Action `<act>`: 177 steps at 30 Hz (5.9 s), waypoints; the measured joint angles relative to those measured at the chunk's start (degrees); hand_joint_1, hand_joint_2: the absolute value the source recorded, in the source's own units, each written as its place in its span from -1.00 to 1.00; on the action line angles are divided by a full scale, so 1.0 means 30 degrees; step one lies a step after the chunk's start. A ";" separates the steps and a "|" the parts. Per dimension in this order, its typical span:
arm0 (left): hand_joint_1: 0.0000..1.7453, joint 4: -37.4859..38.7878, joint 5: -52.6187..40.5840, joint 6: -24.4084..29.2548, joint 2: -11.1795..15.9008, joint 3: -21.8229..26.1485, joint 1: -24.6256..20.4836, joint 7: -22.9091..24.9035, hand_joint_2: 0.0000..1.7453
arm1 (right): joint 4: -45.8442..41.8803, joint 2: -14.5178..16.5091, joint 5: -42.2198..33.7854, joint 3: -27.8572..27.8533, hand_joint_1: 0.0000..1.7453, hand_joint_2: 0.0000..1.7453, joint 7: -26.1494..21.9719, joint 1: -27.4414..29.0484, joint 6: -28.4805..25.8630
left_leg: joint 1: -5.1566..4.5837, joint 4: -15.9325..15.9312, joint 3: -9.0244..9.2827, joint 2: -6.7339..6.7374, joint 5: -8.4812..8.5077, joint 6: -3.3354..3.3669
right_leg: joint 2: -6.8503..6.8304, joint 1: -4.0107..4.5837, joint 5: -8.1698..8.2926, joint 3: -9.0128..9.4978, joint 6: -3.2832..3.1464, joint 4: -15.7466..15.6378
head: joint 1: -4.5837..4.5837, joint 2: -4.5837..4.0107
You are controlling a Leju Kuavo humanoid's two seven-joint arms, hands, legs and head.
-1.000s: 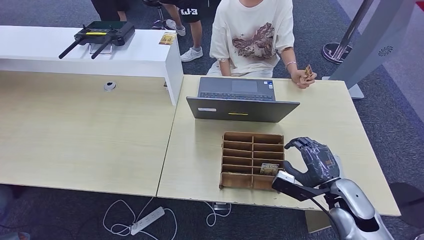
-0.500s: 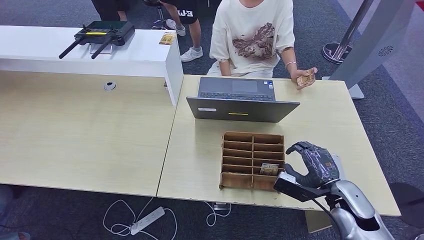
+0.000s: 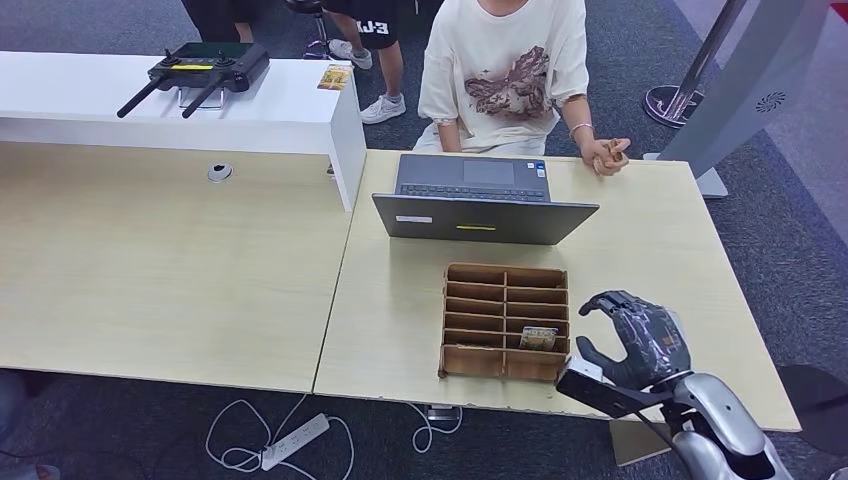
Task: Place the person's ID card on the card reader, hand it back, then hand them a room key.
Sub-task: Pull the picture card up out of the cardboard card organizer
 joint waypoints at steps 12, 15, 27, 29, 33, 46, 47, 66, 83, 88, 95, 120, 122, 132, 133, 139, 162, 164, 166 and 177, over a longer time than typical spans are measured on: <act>-1.00 0.0000 0.0000 0.0000 0.0000 0.0000 0.0000 -0.0024 -1.00 | -0.0113 0.0000 0.0299 0.0179 0.26 1.00 -0.0025 0.0069 0.0108 | 0.0000 0.0000 -0.0005 -0.0002 0.0000 0.0000 | -0.0002 -0.0001 0.0000 0.0002 0.0000 0.0001 | 0.0000 0.0000; -1.00 0.0000 -0.0009 -0.0004 0.0000 0.0000 0.0000 -0.0024 -1.00 | -0.0107 0.0005 0.0311 0.0290 0.28 1.00 -0.0025 0.0041 0.0160 | 0.0000 0.0000 -0.0005 -0.0002 0.0000 0.0000 | -0.0003 0.0000 0.0000 0.0002 0.0000 0.0001 | 0.0000 0.0000; -1.00 0.0000 -0.0129 -0.0007 0.0007 0.0000 -0.0002 -0.0024 -1.00 | 0.0222 0.0015 0.0288 0.0849 0.03 1.00 -0.0024 -0.0290 0.0616 | 0.0000 0.0000 -0.0005 -0.0002 0.0000 0.0000 | -0.0003 -0.0001 0.0000 0.0002 0.0000 0.0001 | 0.0000 0.0000; -1.00 0.0000 -0.0168 -0.0007 0.0011 -0.0004 -0.0002 -0.0024 -1.00 | 0.0295 0.0013 0.0212 0.0942 -0.07 1.00 -0.0049 -0.0402 0.0723 | 0.0000 0.0000 -0.0005 -0.0003 0.0000 0.0000 | -0.0003 -0.0001 0.0000 0.0002 0.0000 0.0001 | 0.0000 0.0000; -1.00 0.0000 -0.0297 -0.0007 0.0062 -0.0007 -0.0007 -0.0024 -1.00 | 0.0434 -0.0002 -0.0064 0.1038 -0.28 1.00 -0.0133 -0.0621 0.0794 | 0.0000 0.0000 -0.0003 -0.0002 0.0000 0.0000 | -0.0003 0.0000 0.0000 0.0002 0.0000 0.0001 | 0.0000 0.0000; -1.00 0.0000 -0.0490 0.0000 0.0197 -0.0022 -0.0034 -0.0024 -1.00 | 0.0539 -0.0153 -0.0399 0.1200 -0.13 1.00 -0.0033 -0.0707 0.0772 | -0.0001 0.0000 0.0000 0.0000 0.0000 0.0000 | 0.0000 0.0000 0.0000 0.0001 0.0000 0.0000 | 0.0000 0.0000; -1.00 0.0000 -0.0492 0.0000 0.0199 -0.0024 -0.0034 -0.0024 -1.00 | 0.0537 -0.0153 -0.0397 0.1209 -0.12 1.00 -0.0024 -0.0704 0.0772 | -0.0001 0.0000 0.0000 0.0000 0.0000 0.0000 | -0.0001 0.0000 0.0000 0.0001 0.0000 0.0000 | 0.0000 0.0000; -1.00 0.0000 -0.0692 0.0000 0.0299 -0.0049 -0.0042 -0.0018 -1.00 | 0.0519 -0.0124 0.0022 0.1889 -0.13 1.00 0.0368 -0.0437 0.0772 | -0.0001 0.0000 -0.0001 -0.0001 0.0000 0.0000 | -0.0001 -0.0001 0.0000 0.0001 0.0000 0.0000 | 0.0000 0.0000; -1.00 0.0000 -0.0685 0.0000 0.0324 -0.0053 -0.0041 -0.0016 -1.00 | 0.0525 -0.0016 0.0259 0.2151 -0.17 1.00 0.0530 -0.0433 0.0801 | -0.0001 0.0000 -0.0003 -0.0001 0.0000 0.0000 | -0.0001 -0.0001 0.0000 0.0002 0.0000 0.0000 | 0.0000 0.0000; -1.00 0.0000 -0.0685 0.0000 0.0337 -0.0056 -0.0041 -0.0016 -1.00 | 0.0526 -0.0015 0.0257 0.2151 -0.18 1.00 0.0535 -0.0436 0.0800 | -0.0001 0.0000 -0.0003 -0.0001 0.0000 0.0000 | -0.0002 -0.0001 0.0000 0.0002 0.0000 0.0000 | 0.0000 0.0000; -1.00 0.0000 -0.0685 0.0000 0.0350 -0.0058 -0.0041 -0.0015 -1.00 | 0.0541 -0.0015 0.0257 0.2151 -0.16 1.00 0.0537 -0.0439 0.0800 | -0.0001 0.0000 -0.0003 -0.0001 0.0000 0.0000 | -0.0002 -0.0001 0.0000 0.0002 0.0000 0.0000 | 0.0000 0.0000; -1.00 0.0000 -0.0627 -0.0015 0.0350 -0.0058 -0.0043 0.0042 -1.00 | 0.1262 -0.0015 -0.0015 0.2415 -0.20 1.00 0.0319 -0.1136 0.1086 | -0.0001 0.0000 -0.0003 -0.0001 0.0000 0.0000 | -0.0002 -0.0001 0.0001 0.0003 0.0000 0.0001 | 0.0000 0.0000; -1.00 0.0000 -0.0589 -0.0015 0.0350 -0.0058 -0.0043 0.0042 -1.00 | 0.1333 -0.0015 0.0000 0.2492 -0.19 1.00 0.0319 -0.1232 0.1087 | -0.0001 0.0000 -0.0004 -0.0002 0.0001 0.0000 | -0.0002 -0.0001 0.0001 0.0003 0.0000 0.0001 | -0.0002 0.0000; -1.00 0.0000 -0.0510 -0.0015 0.0350 -0.0051 -0.0041 0.0035 -1.00 | 0.1546 0.0013 -0.0002 0.2707 -0.16 1.00 0.0260 -0.1465 0.1109 | -0.0001 0.0000 -0.0004 -0.0003 0.0001 0.0000 | -0.0004 -0.0001 0.0001 0.0003 0.0000 0.0002 | 0.0000 0.0000; -1.00 0.0000 -0.0510 -0.0015 0.0350 -0.0051 -0.0041 0.0035 -1.00 | 0.1552 0.0015 -0.0004 0.2732 -0.15 1.00 0.0260 -0.1464 0.1107 | 0.0000 0.0000 -0.0004 -0.0003 0.0001 0.0000 | -0.0004 -0.0001 0.0001 0.0003 0.0000 0.0001 | 0.0000 0.0000; -1.00 0.0000 -0.0545 -0.0015 0.0350 -0.0058 -0.0041 0.0035 -1.00 | 0.1546 0.0015 0.0036 0.2918 -0.06 1.00 0.0339 -0.1436 0.1107 | -0.0001 0.0000 0.0000 -0.0002 0.0001 0.0000 | -0.0003 -0.0001 0.0001 0.0003 0.0000 0.0001 | 0.0000 0.0000; -1.00 0.0000 -0.0581 -0.0038 0.0366 -0.0058 -0.0029 0.0011 -1.00 | 0.1304 0.0007 0.0257 0.2938 0.39 1.00 0.0552 -0.1032 0.1100 | -0.0001 0.0001 0.0006 0.0000 0.0001 0.0000 | 0.0000 -0.0001 0.0002 0.0005 0.0000 0.0000 | 0.0000 0.0000; -1.00 0.0000 -0.0556 -0.0044 0.0372 -0.0058 -0.0027 -0.0002 -1.00 | 0.1304 0.0007 0.0257 0.2938 0.42 1.00 0.0552 -0.1026 0.1100 | -0.0001 0.0001 0.0006 0.0000 0.0001 0.0000 | 0.0000 -0.0001 0.0002 0.0005 0.0000 0.0001 | 0.0000 0.0000; -1.00 0.0000 -0.0541 -0.0047 0.0381 -0.0058 -0.0027 -0.0011 -1.00 | 0.1304 0.0007 0.0257 0.2938 0.45 1.00 0.0552 -0.1024 0.1102 | -0.0001 0.0001 0.0005 0.0001 0.0001 0.0000 | 0.0001 -0.0001 0.0002 0.0005 0.0000 0.0001 | 0.0000 0.0000; -1.00 0.0000 -0.0539 -0.0051 0.0386 -0.0058 -0.0022 -0.0024 -1.00 | 0.1304 0.0009 0.0257 0.2938 0.64 1.00 0.0552 -0.1023 0.1102 | -0.0001 0.0001 0.0005 0.0000 0.0001 0.0000 | 0.0000 -0.0001 0.0002 0.0006 0.0001 0.0001 | 0.0000 0.0000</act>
